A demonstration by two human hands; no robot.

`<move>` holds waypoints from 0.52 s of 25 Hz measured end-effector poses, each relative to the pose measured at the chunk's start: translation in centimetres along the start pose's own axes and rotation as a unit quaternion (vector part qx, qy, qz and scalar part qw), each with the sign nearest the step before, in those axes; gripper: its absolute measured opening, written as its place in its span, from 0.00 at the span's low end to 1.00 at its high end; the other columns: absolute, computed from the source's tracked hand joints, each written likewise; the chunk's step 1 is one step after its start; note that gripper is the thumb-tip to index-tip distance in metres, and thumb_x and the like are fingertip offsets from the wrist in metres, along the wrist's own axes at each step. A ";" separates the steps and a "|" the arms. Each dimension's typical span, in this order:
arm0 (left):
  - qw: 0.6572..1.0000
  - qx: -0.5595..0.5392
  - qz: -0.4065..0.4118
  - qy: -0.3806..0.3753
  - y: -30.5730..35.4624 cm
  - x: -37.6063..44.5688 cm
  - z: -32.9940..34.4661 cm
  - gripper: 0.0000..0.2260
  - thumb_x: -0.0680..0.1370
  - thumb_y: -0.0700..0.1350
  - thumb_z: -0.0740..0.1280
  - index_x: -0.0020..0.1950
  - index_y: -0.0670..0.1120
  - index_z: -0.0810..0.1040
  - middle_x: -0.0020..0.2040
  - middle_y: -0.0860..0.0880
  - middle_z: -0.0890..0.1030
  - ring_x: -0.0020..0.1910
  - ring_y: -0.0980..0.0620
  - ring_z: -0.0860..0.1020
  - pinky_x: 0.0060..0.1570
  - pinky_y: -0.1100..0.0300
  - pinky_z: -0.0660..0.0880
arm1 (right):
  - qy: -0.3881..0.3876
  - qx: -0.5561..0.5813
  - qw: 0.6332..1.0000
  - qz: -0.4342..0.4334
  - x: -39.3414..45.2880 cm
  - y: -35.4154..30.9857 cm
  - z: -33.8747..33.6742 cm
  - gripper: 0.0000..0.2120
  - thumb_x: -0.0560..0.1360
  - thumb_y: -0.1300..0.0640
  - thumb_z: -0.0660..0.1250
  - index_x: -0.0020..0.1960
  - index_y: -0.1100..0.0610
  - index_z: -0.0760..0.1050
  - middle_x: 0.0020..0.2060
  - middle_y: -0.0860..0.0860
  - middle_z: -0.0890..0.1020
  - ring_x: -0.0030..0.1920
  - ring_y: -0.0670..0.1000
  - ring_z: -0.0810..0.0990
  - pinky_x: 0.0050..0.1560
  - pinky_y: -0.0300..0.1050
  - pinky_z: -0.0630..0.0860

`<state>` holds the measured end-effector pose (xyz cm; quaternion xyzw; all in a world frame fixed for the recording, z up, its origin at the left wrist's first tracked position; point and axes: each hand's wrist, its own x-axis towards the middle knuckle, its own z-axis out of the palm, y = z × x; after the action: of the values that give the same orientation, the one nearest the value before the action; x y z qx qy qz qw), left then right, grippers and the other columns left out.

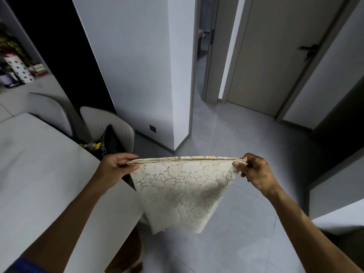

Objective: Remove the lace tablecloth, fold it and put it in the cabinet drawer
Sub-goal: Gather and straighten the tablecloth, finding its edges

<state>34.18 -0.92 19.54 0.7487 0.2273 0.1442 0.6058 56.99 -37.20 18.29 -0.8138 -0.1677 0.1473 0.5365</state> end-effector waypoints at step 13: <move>0.995 -0.097 0.010 0.013 0.3 1.2 1.2 0.09 0.74 0.36 0.71 0.49 0.49 0.86 0.49 0.47 0.87 0.48 0.52 0.85 0.44 0.65 0.80 | -0.043 0.179 0.980 0.082 -0.7 0.6 2.4 0.14 0.78 0.60 0.69 0.60 0.66 0.76 0.41 0.59 0.87 0.36 0.59 0.87 0.36 0.48 0.85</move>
<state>35.87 -1.38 19.46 0.6868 0.2125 0.1809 0.6712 55.45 -35.80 16.85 -0.7089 -0.0943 0.2530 0.6516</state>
